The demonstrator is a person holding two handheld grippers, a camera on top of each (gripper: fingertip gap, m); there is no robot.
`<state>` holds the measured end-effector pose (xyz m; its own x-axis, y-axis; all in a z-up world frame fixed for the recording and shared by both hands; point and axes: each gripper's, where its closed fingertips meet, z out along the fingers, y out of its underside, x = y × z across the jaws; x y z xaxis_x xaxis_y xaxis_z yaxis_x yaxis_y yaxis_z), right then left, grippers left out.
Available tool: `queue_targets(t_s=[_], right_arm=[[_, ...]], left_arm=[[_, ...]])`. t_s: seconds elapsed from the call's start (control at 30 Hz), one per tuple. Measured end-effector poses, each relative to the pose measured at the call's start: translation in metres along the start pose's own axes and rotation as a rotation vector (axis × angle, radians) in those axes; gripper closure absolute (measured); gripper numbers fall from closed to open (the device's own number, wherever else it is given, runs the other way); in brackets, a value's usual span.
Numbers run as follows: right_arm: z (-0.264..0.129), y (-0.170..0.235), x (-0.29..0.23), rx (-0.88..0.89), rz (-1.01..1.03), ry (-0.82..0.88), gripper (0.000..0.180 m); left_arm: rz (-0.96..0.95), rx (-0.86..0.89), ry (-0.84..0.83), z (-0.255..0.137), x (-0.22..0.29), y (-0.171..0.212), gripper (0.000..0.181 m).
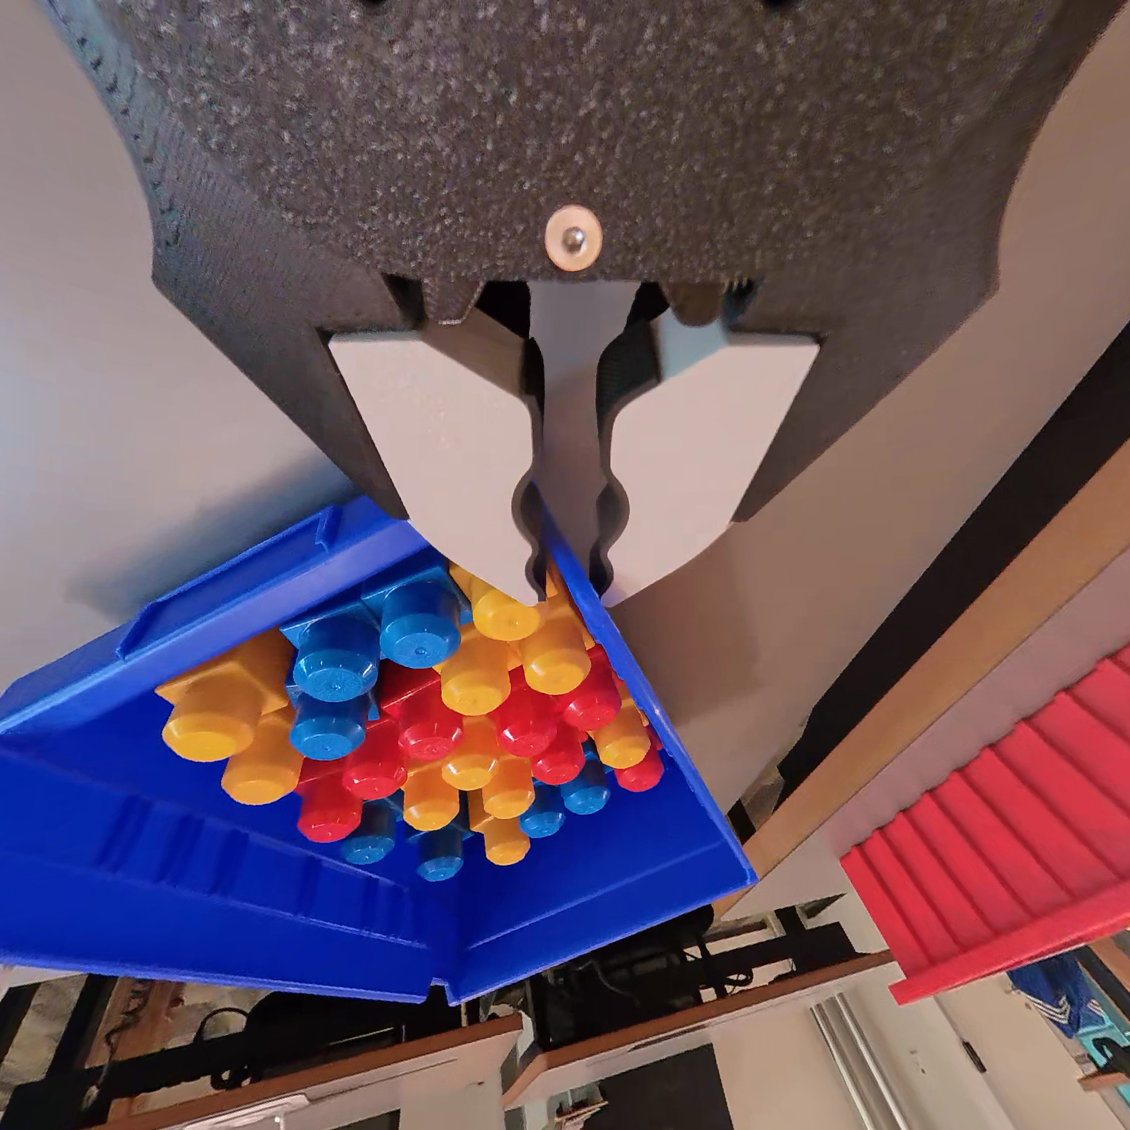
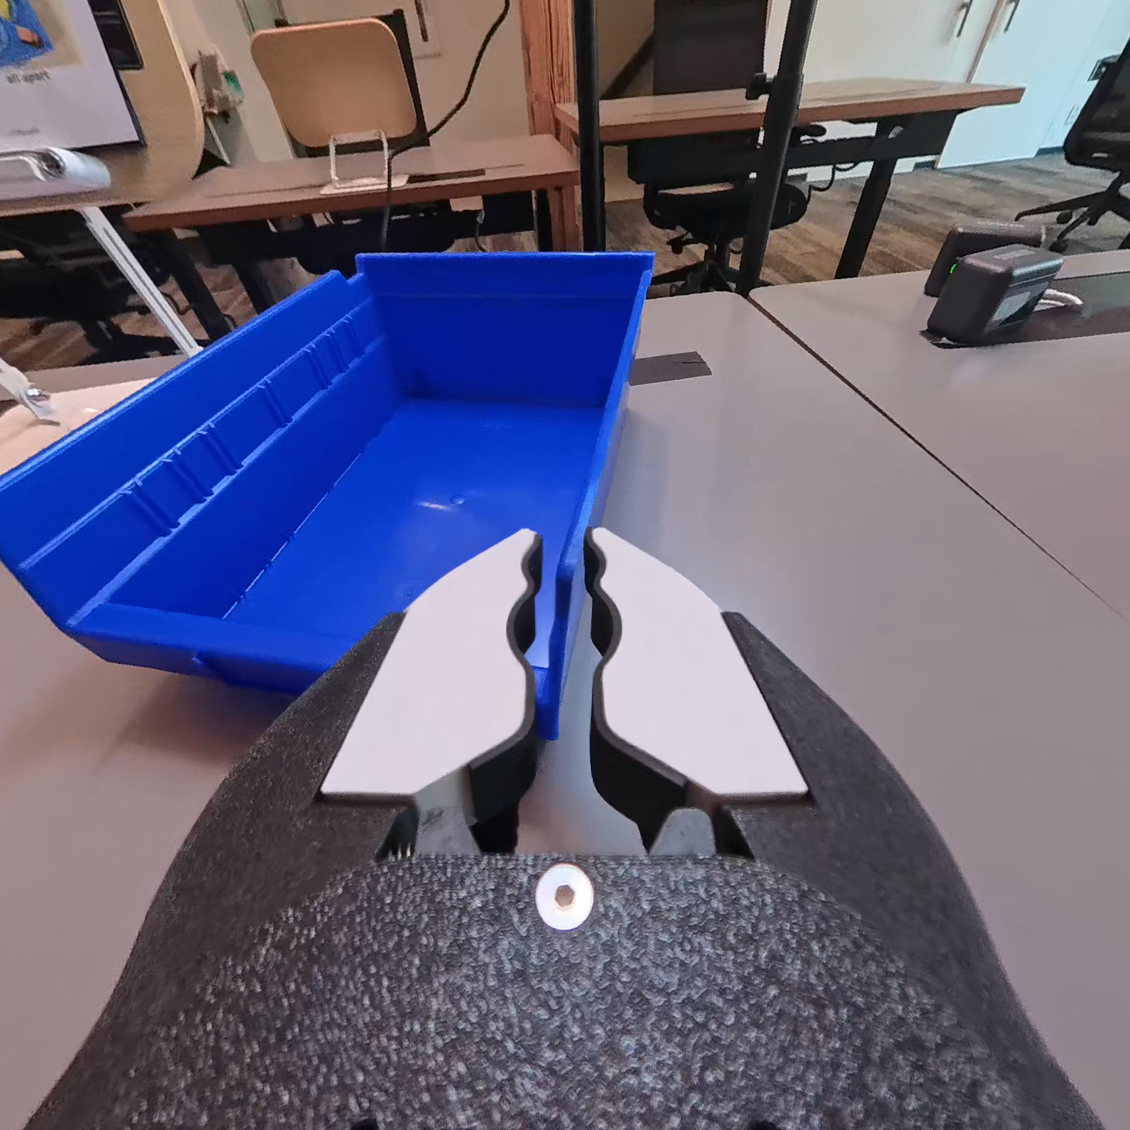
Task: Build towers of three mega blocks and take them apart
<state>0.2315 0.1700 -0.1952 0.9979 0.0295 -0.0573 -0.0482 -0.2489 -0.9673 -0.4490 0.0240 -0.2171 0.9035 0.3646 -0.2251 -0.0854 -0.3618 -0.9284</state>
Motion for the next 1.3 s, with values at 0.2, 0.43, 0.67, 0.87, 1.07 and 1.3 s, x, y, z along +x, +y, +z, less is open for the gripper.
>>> queue_targets(t_s=[0.2,0.43,0.67,0.87,1.07,1.3], right_arm=[[-0.001,0.002,-0.011,-0.016,-0.065,-0.011,0.170],[-0.002,0.003,-0.028,-0.024,-0.133,-0.046,0.167],[-0.007,-0.013,-0.029,0.074,-0.113,-0.065,0.151],[-0.008,-0.017,-0.030,0.094,-0.104,-0.071,0.142],[0.002,0.002,-0.019,-0.015,-0.023,-0.059,0.137],[0.012,0.025,-0.027,-0.142,0.016,-0.134,0.157]], left_arm=[[-0.002,-0.028,-0.020,-0.006,-0.007,0.004,0.169],[0.054,-0.013,-0.040,-0.014,-0.009,0.007,0.169],[0.012,0.014,-0.011,-0.015,-0.009,0.006,0.165],[0.021,0.040,0.000,-0.017,-0.010,0.002,0.169],[0.003,-0.015,-0.052,-0.017,-0.016,0.005,0.172],[-0.118,-0.041,-0.111,-0.021,-0.042,0.012,0.176]])
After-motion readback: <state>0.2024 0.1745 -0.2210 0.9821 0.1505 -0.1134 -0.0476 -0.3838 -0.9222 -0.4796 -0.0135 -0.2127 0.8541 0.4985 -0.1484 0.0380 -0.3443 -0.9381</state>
